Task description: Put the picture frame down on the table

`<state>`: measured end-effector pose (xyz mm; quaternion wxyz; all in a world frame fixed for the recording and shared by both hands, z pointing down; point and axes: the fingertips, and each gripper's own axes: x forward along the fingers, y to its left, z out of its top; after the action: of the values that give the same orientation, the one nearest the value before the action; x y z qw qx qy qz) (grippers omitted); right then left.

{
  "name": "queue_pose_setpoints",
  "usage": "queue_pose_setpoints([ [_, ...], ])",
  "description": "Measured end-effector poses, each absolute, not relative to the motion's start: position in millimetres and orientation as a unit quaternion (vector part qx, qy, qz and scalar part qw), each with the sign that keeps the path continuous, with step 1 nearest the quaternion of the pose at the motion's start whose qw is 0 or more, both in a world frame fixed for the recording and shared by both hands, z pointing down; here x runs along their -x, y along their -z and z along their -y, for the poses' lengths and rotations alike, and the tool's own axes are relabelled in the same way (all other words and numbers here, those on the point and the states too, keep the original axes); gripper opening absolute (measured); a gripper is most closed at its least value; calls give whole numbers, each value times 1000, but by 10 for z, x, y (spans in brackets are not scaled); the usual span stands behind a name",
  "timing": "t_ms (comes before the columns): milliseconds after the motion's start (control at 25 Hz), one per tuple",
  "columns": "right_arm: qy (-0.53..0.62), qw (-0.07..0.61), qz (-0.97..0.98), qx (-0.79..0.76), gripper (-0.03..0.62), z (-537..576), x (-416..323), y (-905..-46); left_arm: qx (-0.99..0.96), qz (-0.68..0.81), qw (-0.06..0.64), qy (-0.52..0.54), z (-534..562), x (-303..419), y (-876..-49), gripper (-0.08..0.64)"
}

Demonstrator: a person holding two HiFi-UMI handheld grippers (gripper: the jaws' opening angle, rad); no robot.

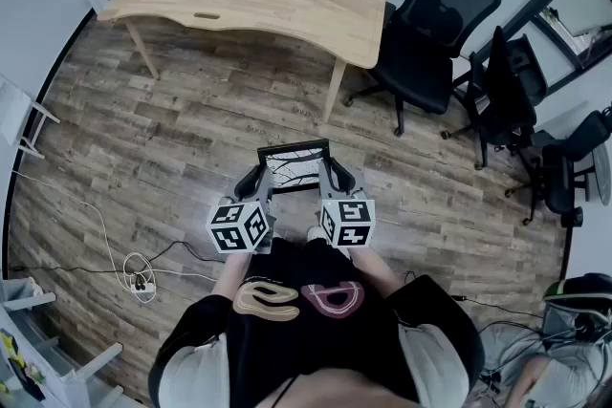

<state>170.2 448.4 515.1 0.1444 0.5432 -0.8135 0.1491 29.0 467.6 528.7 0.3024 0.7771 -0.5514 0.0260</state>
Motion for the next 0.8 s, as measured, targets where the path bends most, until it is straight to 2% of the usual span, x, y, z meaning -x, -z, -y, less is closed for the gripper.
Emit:
queue_pose_setpoints([
  [440,-145,126,817,-543,72,-4525,-1567,-5186,-774,559,297,-23,-4745,-150,-5303,83],
  [800,-167,116,830,-520,75,-4063,-1542,-5341,-759,578,297,-36,-4305,-120,-5406,83],
])
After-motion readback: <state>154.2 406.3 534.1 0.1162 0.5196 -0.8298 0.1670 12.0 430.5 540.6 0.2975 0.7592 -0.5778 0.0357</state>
